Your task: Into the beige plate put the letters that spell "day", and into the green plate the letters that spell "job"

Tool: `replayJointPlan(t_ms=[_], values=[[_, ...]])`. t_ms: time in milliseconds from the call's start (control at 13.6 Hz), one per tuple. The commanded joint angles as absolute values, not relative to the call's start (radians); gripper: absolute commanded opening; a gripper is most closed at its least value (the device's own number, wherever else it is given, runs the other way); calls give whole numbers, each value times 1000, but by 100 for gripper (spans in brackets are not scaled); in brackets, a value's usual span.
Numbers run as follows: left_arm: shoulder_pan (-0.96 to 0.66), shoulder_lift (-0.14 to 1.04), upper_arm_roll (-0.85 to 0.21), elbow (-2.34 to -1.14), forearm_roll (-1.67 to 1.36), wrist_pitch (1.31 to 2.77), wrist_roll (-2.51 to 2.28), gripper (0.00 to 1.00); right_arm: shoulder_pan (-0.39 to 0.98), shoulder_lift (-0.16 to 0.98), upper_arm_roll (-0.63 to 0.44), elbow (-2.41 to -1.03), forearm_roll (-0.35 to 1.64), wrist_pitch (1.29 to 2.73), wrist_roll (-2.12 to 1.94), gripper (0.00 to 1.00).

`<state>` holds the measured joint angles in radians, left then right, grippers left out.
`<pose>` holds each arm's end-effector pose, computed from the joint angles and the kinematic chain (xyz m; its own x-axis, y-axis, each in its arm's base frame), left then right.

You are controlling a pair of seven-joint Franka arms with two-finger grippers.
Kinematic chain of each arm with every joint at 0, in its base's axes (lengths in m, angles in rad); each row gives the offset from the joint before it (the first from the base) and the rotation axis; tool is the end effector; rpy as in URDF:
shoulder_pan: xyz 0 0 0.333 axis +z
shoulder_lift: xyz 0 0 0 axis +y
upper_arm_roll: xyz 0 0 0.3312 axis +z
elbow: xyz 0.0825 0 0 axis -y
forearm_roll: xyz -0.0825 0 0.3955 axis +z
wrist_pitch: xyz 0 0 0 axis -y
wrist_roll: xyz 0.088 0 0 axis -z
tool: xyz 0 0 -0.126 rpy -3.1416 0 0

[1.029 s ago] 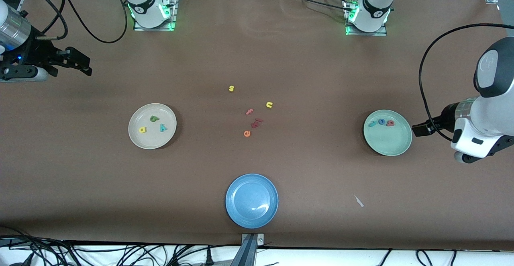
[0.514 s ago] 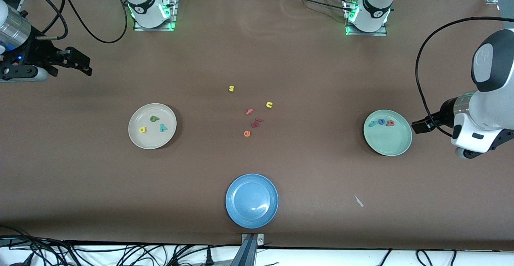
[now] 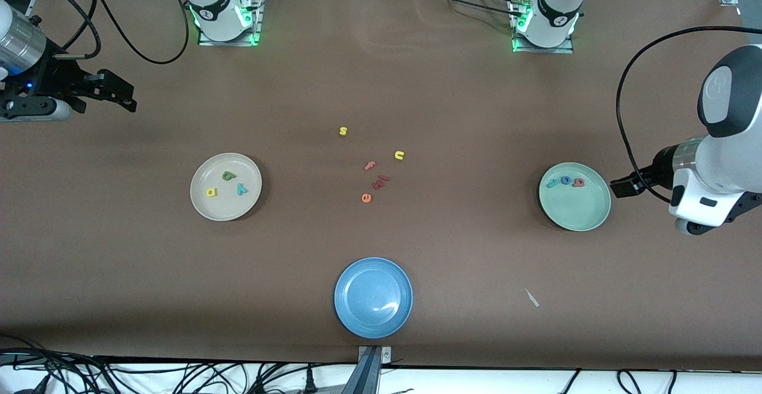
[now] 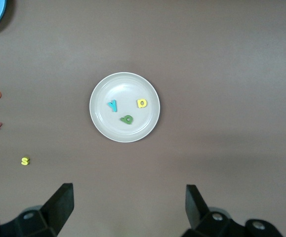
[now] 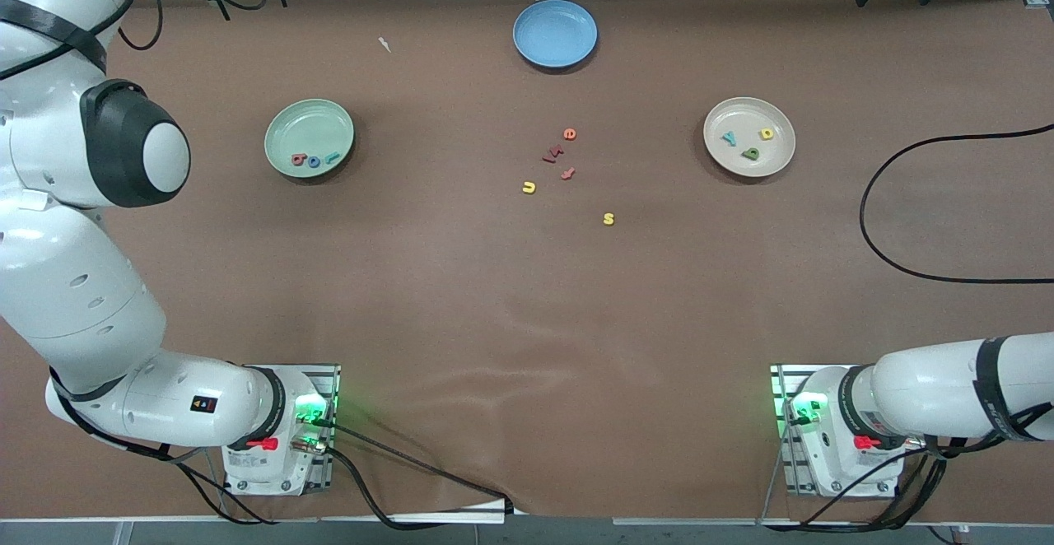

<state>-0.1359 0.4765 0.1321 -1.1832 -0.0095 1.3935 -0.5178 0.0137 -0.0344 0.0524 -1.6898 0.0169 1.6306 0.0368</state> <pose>0.6774 -0.0235 0.4939 0.8479 0.4910 -0.2000 0.4628 -0.8695 -0.1726 0.5556 0.0393 0.5875 0.9993 0.0282 -0.0254 0.0278 -0.9995 -0.0141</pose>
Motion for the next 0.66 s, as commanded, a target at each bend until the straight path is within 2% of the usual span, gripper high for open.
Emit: replayJointPlan(t_ms=[0, 147, 220, 588], values=[[-107, 445, 120, -1215, -37, 1399, -488, 92, 17, -26, 60, -1667, 8, 1611, 34, 100], [-107, 446, 110, -1210, -52, 1399, -402, 93, 21, -26, 61, -1667, 8, 1611, 35, 100], [-109, 446, 110, -1206, -51, 1399, -338, 99, 23, -28, 61, -1667, 6, 1611, 35, 100], [-112, 448, 114, -1200, -40, 1397, -52, 99, 23, -29, 81, -1667, 0, 1612, 37, 100]])
